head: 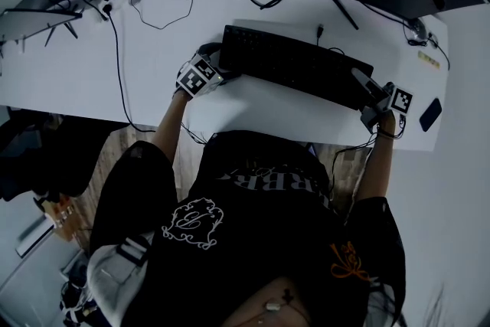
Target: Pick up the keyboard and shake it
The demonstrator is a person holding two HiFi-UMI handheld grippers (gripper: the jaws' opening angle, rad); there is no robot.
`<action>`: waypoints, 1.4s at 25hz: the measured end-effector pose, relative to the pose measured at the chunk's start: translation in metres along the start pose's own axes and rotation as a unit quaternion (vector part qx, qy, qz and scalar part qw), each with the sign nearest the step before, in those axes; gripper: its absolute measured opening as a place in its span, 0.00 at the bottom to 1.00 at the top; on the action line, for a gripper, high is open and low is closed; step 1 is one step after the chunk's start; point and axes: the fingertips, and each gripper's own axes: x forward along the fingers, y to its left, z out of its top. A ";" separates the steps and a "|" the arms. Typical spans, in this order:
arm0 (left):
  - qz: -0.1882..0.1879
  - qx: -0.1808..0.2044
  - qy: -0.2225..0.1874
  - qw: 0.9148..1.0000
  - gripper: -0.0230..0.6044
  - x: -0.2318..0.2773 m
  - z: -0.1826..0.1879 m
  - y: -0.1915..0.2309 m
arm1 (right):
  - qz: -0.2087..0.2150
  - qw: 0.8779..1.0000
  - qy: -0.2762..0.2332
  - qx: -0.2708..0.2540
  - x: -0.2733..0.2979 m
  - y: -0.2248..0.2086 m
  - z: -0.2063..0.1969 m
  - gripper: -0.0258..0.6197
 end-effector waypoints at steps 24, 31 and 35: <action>0.003 -0.017 -0.014 1.000 0.75 0.010 0.014 0.012 | 0.084 0.995 -0.024 0.043 -0.009 0.039 0.009 0.24; 0.021 0.005 -0.055 0.998 0.75 -0.006 0.043 0.015 | 0.087 0.996 -0.036 0.005 -0.021 0.066 0.021 0.24; 0.048 0.029 -0.081 0.995 0.75 -0.019 0.068 0.025 | 0.089 0.994 -0.042 -0.053 -0.026 0.100 0.034 0.24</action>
